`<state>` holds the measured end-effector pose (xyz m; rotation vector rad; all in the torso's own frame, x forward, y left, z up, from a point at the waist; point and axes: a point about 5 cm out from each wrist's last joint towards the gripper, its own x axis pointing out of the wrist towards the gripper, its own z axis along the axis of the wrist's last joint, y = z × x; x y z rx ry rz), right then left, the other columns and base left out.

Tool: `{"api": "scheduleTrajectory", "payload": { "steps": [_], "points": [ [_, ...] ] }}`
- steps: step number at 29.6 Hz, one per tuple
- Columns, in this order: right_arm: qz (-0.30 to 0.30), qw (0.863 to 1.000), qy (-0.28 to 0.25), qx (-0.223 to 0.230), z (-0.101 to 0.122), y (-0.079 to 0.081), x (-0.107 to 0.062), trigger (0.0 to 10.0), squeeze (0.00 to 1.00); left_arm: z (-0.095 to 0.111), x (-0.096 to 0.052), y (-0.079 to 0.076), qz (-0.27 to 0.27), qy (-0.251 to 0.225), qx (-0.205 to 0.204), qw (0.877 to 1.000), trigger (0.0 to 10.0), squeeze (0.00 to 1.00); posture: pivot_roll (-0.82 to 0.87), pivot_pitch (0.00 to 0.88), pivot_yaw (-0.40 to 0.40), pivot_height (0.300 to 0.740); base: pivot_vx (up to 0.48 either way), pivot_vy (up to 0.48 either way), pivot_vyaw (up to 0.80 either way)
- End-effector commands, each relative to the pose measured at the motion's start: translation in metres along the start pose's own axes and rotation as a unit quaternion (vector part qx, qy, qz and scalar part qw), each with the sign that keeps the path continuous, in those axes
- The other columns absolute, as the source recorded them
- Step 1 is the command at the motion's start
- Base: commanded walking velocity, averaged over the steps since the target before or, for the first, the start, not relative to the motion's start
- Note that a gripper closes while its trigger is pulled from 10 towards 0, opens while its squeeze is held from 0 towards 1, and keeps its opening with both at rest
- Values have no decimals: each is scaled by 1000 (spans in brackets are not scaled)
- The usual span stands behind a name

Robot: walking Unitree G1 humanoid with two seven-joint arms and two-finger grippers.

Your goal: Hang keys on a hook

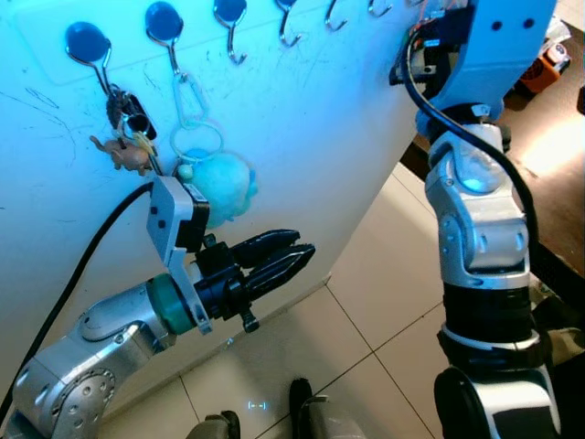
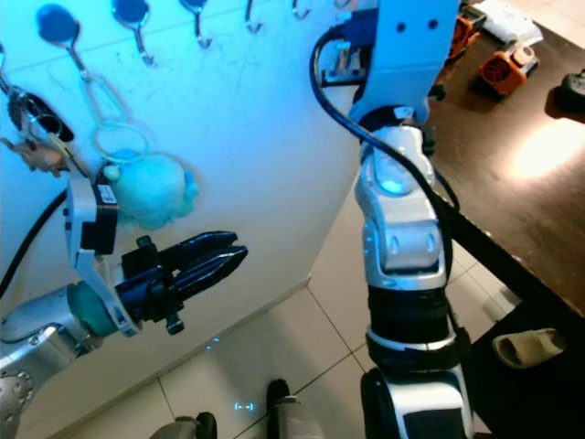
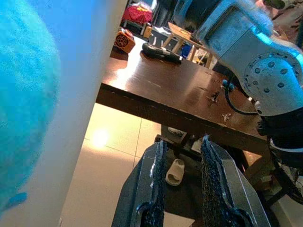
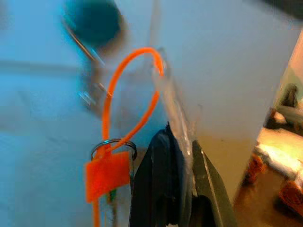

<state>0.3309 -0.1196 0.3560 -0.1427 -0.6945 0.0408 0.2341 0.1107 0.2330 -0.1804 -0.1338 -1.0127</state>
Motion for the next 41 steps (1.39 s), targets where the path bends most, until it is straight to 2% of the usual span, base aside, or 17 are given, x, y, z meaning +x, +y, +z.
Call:
{"api": "scheduleTrajectory", "payload": {
  "steps": [1,8,14,20,22,24,25,26,30,33,38,39,40,41],
  "points": [
    [15,999,-51,7,15,6,-4,10000,0,-4,-1,-5,-3,4,-2,1000,10000,0,-73,242,13,740,0,0,0],
    [9,997,-74,9,21,4,-11,10000,0,-5,-3,-4,1,4,-2,1000,10000,0,-75,246,12,740,0,0,0],
    [15,998,-62,3,15,6,-16,10000,0,-5,-2,-4,0,4,-3,1000,10000,0,-79,247,14,740,0,0,0],
    [52,996,-67,-1,12,16,-26,10000,0,-5,-1,-4,-1,4,-2,1000,10000,0,-73,249,15,740,0,0,0],
    [65,997,-46,-13,4,19,-30,10000,0,-5,-2,-4,0,5,-2,1000,10000,0,-72,249,16,740,0,0,0],
    [96,993,23,-65,-21,23,-41,10000,0,-5,-2,-4,2,5,-2,1000,10000,0,-70,249,18,740,0,0,0],
    [96,993,23,-65,-21,23,-41,10000,0,-5,-2,-4,2,5,-2,1000,10000,0,-70,249,18,740,0,0,0],
    [104,990,44,-83,-29,23,-45,10000,0,-5,-2,-4,3,5,-2,1000,10000,0,-70,249,18,740,0,0,0],
    [91,990,57,-94,-33,18,-48,10000,0,-5,-2,-4,2,5,-2,1000,10000,0,-74,250,22,740,0,0,0],
    [59,993,52,-86,-32,10,-49,10000,0,-5,-2,-3,1,6,-1,1000,10000,0,-77,251,25,740,0,0,0],
    [47,994,52,-81,-32,7,-50,10000,0,-4,-2,-3,1,7,-1,1000,10000,0,-79,252,27,740,0,0,0],
    [38,995,47,-78,-30,5,-50,10000,0,-5,-2,-3,0,7,-1,1000,10000,0,-79,252,28,740,0,0,0],
    [24,997,18,-69,-21,3,-48,10000,0,-5,-1,-3,0,8,-2,1000,10000,0,-82,252,30,740,0,0,0],
    [24,997,18,-69,-21,3,-48,10000,0,-5,-1,-3,0,8,-2,1000,10000,0,-82,252,30,740,0,0,0]
  ]
}}
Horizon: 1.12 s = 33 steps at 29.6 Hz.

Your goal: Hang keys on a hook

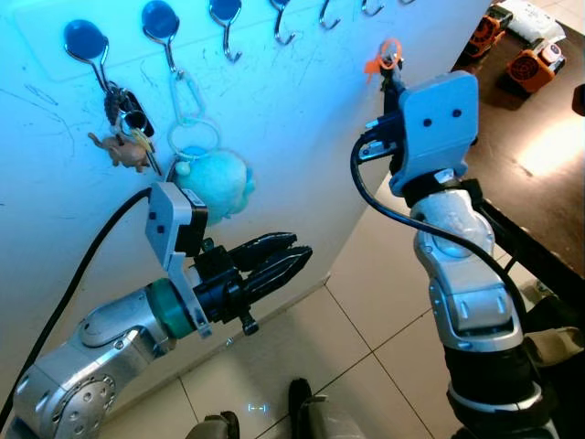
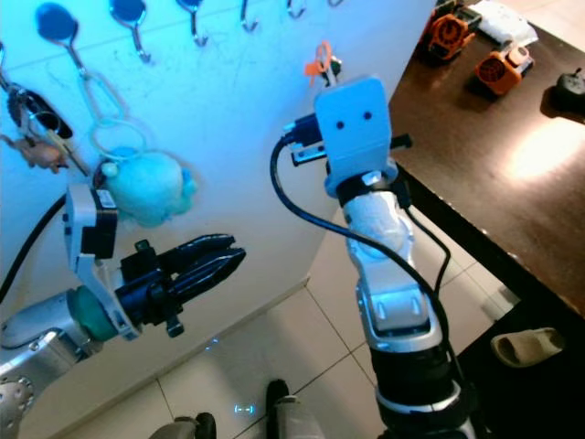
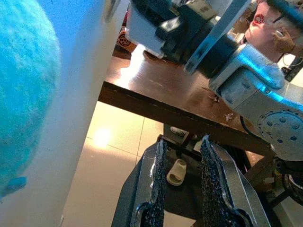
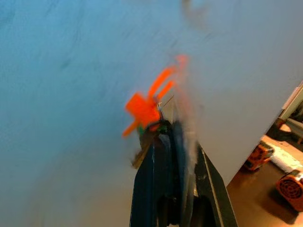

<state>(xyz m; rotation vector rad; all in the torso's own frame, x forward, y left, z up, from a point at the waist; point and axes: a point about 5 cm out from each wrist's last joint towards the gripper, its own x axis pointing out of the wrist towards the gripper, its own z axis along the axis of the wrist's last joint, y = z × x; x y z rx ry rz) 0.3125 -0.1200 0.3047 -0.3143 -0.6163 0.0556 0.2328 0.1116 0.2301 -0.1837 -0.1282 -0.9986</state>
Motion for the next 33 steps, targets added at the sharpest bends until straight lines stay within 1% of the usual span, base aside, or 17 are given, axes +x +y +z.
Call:
{"api": "scheduleTrajectory", "payload": {
  "steps": [1,2,3,4,5,6,8,11,12,14,18,20,22,24,25,28,33],
  "points": [
    [-34,997,-60,15,19,-10,-2,10000,0,-3,1,-3,-9,8,0,1000,10000,0,-80,251,30,740,0,0,0],
    [-57,993,-98,21,30,-16,-3,10000,0,-3,1,-3,-10,8,0,1000,10000,0,-80,251,29,740,0,0,0],
    [-57,993,-98,21,30,-16,-3,10000,0,-3,1,-3,-10,8,0,1000,10000,0,-80,251,29,740,0,0,0],
    [-74,989,-121,26,38,-20,-5,10000,0,-3,2,-4,-10,8,-1,1000,10000,0,-80,251,29,740,0,0,0],
    [-93,986,-133,31,42,-25,-7,10000,0,-3,1,-3,-10,8,0,1000,10000,0,-79,251,29,740,0,0,0],
    [-93,986,-133,31,42,-25,-7,10000,0,-3,1,-3,-10,8,0,1000,10000,0,-79,251,29,740,0,0,0],
    [-131,981,-136,44,42,-34,-12,10000,0,-3,1,-3,-10,8,0,1000,10000,0,-78,251,31,740,0,0,0],
    [-160,978,-120,56,37,-42,-13,10000,0,-3,0,-4,-10,9,0,1000,10000,0,-81,251,33,740,0,0,0],
    [-160,978,-120,56,37,-42,-13,10000,0,-3,0,-4,-10,9,0,1000,10000,0,-81,251,33,740,0,0,0],
    [-166,980,-98,58,30,-44,-10,10000,0,-3,1,-3,-12,10,0,1000,10000,0,-83,249,36,740,0,0,0],
    [-165,981,-82,55,25,-43,-4,10000,0,-2,2,-3,-14,10,-1,1000,10000,0,-86,248,37,740,0,0,0],
    [-161,983,-73,50,22,-40,5,10000,0,-3,3,-4,-17,10,-1,1000,10000,0,-86,247,36,740,0,0,0],
    [-160,983,-70,50,21,-39,8,10000,0,-3,3,-4,-17,10,-1,1000,10000,0,-84,247,34,740,0,0,0],
    [-140,988,-53,50,15,-31,19,10000,0,-3,4,-5,-18,9,-2,1000,10000,0,-78,246,26,740,0,0,0],
    [-140,988,-53,50,15,-31,19,10000,0,-3,4,-5,-18,9,-2,1000,10000,0,-78,246,26,740,0,0,0],
    [-104,991,-51,62,16,-20,28,10000,0,-4,3,-6,-16,8,-3,1000,10000,0,-71,244,19,740,0,0,0],
    [-80,994,-48,64,18,-14,34,10000,0,-4,3,-6,-14,8,-3,1000,10000,0,-68,244,14,740,0,0,0]
  ]
}}
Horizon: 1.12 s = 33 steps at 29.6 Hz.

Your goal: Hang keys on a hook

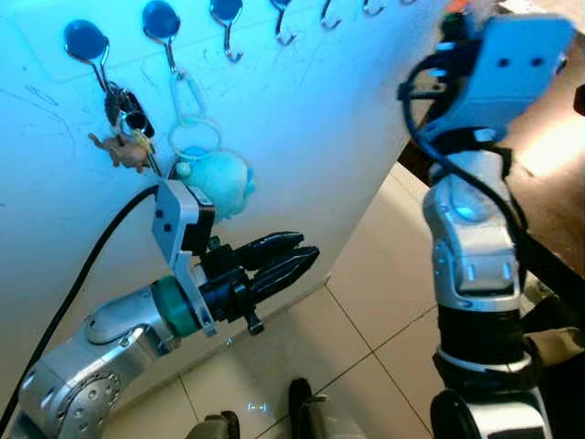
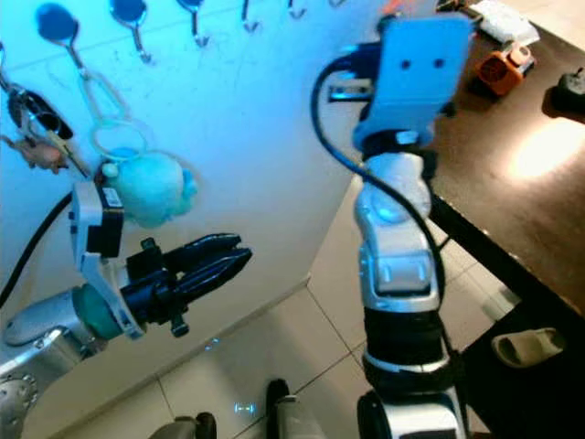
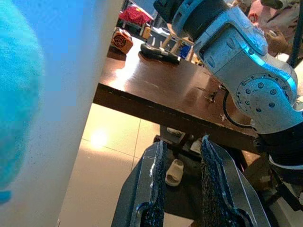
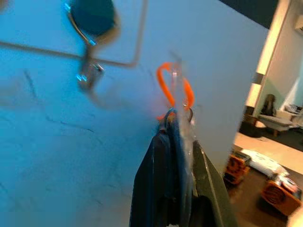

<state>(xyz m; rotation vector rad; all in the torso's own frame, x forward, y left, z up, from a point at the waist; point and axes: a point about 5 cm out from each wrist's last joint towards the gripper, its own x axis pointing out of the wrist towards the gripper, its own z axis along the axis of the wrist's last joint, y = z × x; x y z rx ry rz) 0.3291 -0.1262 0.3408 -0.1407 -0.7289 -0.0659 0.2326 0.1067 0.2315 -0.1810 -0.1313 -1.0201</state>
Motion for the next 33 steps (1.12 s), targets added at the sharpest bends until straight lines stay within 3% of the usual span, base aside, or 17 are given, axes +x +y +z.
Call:
{"api": "scheduleTrajectory", "payload": {
  "steps": [1,5,12,15,16,23,30,31,33],
  "points": [
    [35,999,-1,4,2,11,5,10000,0,-5,-2,-4,0,7,-5,1000,10000,0,-67,241,9,740,0,0,0],
    [40,999,-3,4,2,13,6,10000,0,-5,-2,-4,1,7,-5,1000,10000,0,-67,241,9,740,0,0,0],
    [90,996,-19,2,8,34,16,10000,0,-6,-1,-5,1,5,-6,1000,10000,0,-68,242,6,740,0,0,0],
    [108,994,-20,-4,8,40,15,10000,0,-6,-1,-5,1,5,-6,1000,10000,0,-68,245,6,740,0,0,0],
    [143,989,-27,2,8,50,9,10000,0,-6,-1,-5,1,5,-7,1000,10000,0,-68,250,7,740,0,0,0],
    [170,985,-31,9,5,59,1,10000,0,-6,-1,-5,1,5,-8,1000,10000,0,-67,255,9,740,0,0,0],
    [164,985,18,-57,-14,57,-1,10000,0,-5,-1,-6,-1,6,-9,1000,10000,0,-68,263,15,740,0,0,0],
    [156,981,50,-106,-23,53,0,10000,0,-5,-1,-6,-2,7,-10,1000,10000,0,-68,264,17,740,0,0,0],
    [151,978,63,-126,-27,51,1,10000,0,-5,-1,-6,-2,7,-10,1000,10000,0,-68,264,17,740,0,0,0]
  ]
}}
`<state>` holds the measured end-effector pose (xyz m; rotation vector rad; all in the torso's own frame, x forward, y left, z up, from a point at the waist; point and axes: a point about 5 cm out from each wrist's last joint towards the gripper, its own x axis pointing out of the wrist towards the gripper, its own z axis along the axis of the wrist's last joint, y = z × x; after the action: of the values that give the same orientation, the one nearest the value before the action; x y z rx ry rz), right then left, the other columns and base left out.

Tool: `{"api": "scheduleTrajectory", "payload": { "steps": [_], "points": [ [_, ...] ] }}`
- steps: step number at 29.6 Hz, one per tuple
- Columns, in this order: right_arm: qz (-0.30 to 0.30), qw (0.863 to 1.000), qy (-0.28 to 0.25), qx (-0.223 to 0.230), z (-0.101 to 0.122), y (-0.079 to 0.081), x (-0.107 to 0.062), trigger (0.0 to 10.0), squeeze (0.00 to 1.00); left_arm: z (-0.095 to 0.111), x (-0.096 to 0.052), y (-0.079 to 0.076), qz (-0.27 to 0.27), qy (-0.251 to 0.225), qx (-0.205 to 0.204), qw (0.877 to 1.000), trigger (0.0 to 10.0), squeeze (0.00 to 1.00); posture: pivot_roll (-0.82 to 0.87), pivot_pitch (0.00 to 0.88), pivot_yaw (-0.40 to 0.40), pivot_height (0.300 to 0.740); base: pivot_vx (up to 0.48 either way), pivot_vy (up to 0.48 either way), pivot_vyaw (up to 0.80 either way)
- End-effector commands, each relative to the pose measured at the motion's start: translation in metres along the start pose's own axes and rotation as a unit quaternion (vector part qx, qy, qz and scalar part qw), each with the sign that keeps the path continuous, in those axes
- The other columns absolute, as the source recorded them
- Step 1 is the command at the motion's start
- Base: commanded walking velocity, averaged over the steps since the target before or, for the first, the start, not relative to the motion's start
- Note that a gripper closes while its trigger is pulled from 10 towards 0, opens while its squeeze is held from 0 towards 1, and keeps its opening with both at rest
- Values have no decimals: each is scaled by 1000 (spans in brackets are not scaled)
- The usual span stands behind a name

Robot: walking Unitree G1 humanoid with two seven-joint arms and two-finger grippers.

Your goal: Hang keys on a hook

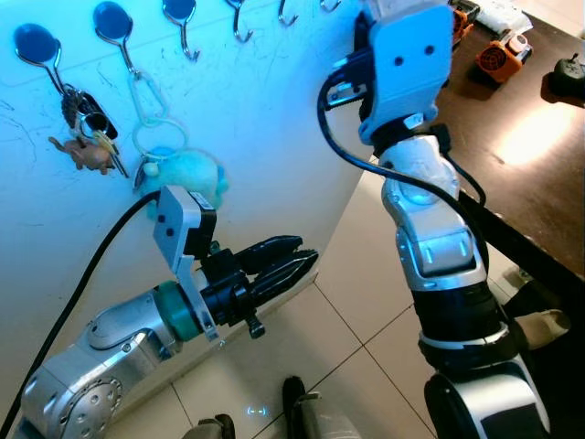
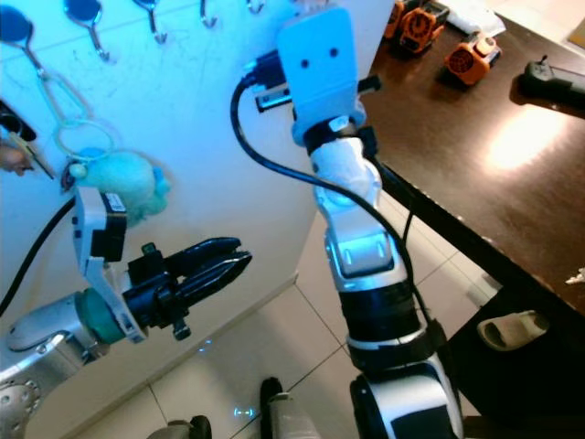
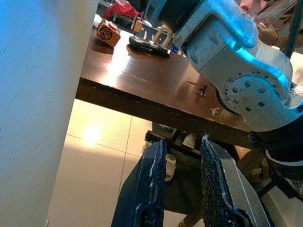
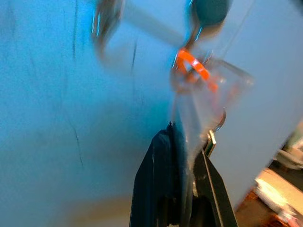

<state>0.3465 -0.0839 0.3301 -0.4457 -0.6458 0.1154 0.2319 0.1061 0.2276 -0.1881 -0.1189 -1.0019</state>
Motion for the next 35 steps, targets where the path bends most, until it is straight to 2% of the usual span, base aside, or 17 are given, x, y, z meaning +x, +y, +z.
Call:
{"api": "scheduleTrajectory", "payload": {
  "steps": [1,9,16,17,18,19,20,21,22,23,25,26,27,28,30,31,35],
  "points": [
    [18,999,39,-13,-12,9,-1,10000,0,-2,0,-5,-12,4,-5,1000,10000,0,-68,264,17,740,0,0,0],
    [37,997,53,-46,-20,9,-6,10000,0,-1,0,-4,-11,3,-5,1000,10000,0,-65,268,19,740,0,0,0],
    [3,1000,0,11,-9,6,-15,10000,0,0,0,-5,-11,5,-5,1000,10000,0,-65,272,24,740,0,0,0],
    [-12,999,-12,46,-6,3,-18,10000,847,0,0,-5,-11,6,-5,1000,10000,0,-65,272,25,740,0,0,0],
    [-12,999,-12,46,-6,3,-18,10000,847,0,0,-5,-11,6,-5,1000,10000,0,-65,272,25,740,0,0,0],
    [-23,996,-21,82,-3,1,-20,10000,1000,0,0,-5,-11,6,-4,1000,10000,0,-65,273,25,740,0,0,0],
    [-24,991,-34,128,1,-2,-22,10000,1000,-1,0,-5,-12,7,-4,1000,10000,0,-65,273,25,740,0,0,0],
    [-13,982,-40,186,3,-3,-27,10000,0,-1,0,-5,-12,7,-4,1000,10000,0,-64,272,26,740,0,0,0],
    [4,971,-38,238,2,-3,-33,10000,0,-1,0,-5,-12,7,-4,1000,10000,0,-63,272,26,740,0,0,0],
    [4,971,-38,238,2,-3,-33,10000,0,-1,0,-5,-12,7,-4,1000,10000,0,-63,272,26,740,0,0,0],
    [52,946,-25,319,-9,-2,-57,10000,0,-1,-1,-5,-11,8,-4,1000,10000,0,-63,275,22,740,0,0,0],
    [52,946,-25,319,-9,-2,-57,10000,0,-1,-1,-5,-11,8,-4,1000,10000,0,-63,275,22,740,0,0,0],
    [69,937,-2,342,-22,-2,-76,10000,0,-2,-2,-5,-9,10,-4,1000,10000,0,-64,277,21,740,0,0,0],
    [69,937,-2,342,-22,-2,-76,10000,0,-2,-2,-5,-9,10,-4,1000,10000,0,-64,277,21,740,0,0,0],
    [72,932,60,350,-52,-1,-113,10000,0,-4,-5,-5,-7,16,-5,1000,10000,0,-67,279,21,740,0,0,0],
    [72,932,60,350,-52,-1,-113,10000,0,-4,-5,-5,-7,16,-5,1000,10000,0,-67,279,21,740,0,0,0],
    [12,920,227,320,-116,6,-193,10000,0,-11,-8,-2,-2,32,-9,999,10000,0,-85,281,27,740,0,0,0]
  ]
}}
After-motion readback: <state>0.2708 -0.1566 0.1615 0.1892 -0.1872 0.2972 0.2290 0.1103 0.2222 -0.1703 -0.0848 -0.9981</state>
